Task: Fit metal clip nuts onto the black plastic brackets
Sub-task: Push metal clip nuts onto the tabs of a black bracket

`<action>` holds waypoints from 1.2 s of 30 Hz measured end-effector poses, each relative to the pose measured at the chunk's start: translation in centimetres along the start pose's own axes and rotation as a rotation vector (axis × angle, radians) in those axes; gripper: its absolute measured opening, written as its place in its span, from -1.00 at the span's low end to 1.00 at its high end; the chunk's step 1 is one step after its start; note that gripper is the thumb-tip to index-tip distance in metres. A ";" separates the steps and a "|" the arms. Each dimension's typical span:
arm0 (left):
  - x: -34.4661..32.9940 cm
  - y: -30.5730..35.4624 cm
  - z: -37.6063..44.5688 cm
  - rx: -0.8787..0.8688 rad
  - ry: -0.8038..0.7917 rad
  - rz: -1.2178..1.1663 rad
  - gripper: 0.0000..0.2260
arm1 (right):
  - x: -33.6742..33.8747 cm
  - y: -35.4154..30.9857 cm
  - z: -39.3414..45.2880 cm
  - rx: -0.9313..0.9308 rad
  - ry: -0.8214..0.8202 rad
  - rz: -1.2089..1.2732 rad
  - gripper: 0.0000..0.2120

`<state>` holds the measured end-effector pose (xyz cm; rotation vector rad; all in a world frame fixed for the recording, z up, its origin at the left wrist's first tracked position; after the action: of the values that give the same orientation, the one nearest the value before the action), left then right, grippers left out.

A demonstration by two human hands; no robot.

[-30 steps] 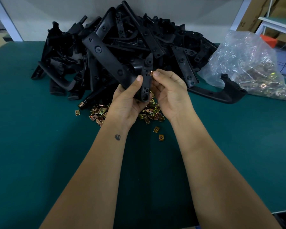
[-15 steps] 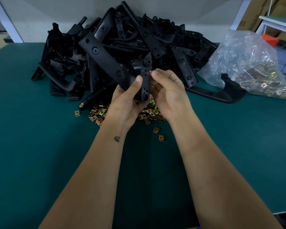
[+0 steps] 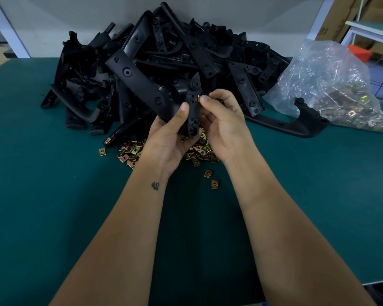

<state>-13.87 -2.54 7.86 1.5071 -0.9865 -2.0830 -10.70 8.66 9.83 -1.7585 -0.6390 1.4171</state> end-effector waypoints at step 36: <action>-0.5 -0.4 0.0 -0.005 0.084 0.088 -0.75 | -0.2 0.3 0.1 0.023 0.027 0.094 -0.66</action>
<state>-13.67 -1.95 7.89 1.5082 -0.9973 -1.9435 -10.87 8.35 9.75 -1.8074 -0.5299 1.4562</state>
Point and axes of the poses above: each hand's wrist, its own z-axis towards the middle knuckle, its own x-axis out of the back of the hand, y = z × x, the point moved 1 cm from there along z, towards the middle knuckle, and after that the axes turned 13 degrees about -x, right-handed, at the moved point
